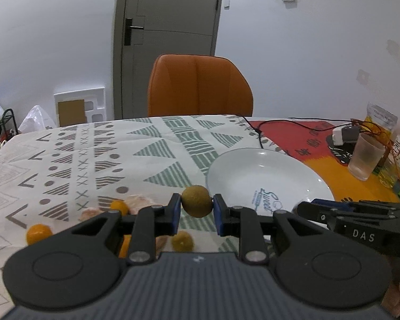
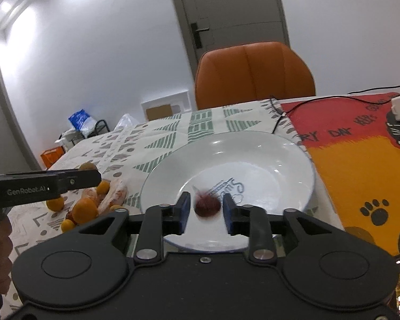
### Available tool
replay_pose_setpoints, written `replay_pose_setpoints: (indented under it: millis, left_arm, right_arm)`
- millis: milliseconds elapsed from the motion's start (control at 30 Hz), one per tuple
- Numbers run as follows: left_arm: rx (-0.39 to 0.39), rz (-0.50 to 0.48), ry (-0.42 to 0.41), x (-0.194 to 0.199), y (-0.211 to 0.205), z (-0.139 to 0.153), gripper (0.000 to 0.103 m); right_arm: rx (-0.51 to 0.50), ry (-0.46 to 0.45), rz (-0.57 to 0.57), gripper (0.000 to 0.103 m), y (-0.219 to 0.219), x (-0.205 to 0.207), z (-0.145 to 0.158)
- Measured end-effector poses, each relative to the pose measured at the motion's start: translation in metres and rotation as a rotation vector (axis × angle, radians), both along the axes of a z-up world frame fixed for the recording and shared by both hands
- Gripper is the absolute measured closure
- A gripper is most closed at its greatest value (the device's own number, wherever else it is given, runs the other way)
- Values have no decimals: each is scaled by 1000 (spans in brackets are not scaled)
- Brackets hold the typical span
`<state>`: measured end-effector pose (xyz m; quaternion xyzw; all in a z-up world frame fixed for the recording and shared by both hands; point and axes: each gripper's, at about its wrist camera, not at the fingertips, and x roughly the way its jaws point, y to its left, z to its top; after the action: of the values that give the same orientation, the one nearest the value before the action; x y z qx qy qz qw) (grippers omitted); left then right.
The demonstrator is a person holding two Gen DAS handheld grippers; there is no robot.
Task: Organize fruits
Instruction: 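Carry both fruits over the white plate and open both tools to drop them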
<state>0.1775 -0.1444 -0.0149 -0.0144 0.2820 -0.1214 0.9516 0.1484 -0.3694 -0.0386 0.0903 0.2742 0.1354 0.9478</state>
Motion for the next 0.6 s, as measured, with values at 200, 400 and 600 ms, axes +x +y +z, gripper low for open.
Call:
replay_pose_setpoints:
  millis: [200, 400, 600]
  left_arm:
    - [7, -28, -2, 4, -18, -1, 79]
    - [6, -52, -2, 8, -31, -2, 79]
    - [-1, -82, -4, 11, -46, -2, 79]
  right_arm:
    - [16, -2, -18, 72, -12, -7, 0]
    - [23, -20, -8, 67, -16, -13, 4]
    - [24, -14, -6, 66, -17, -13, 2]
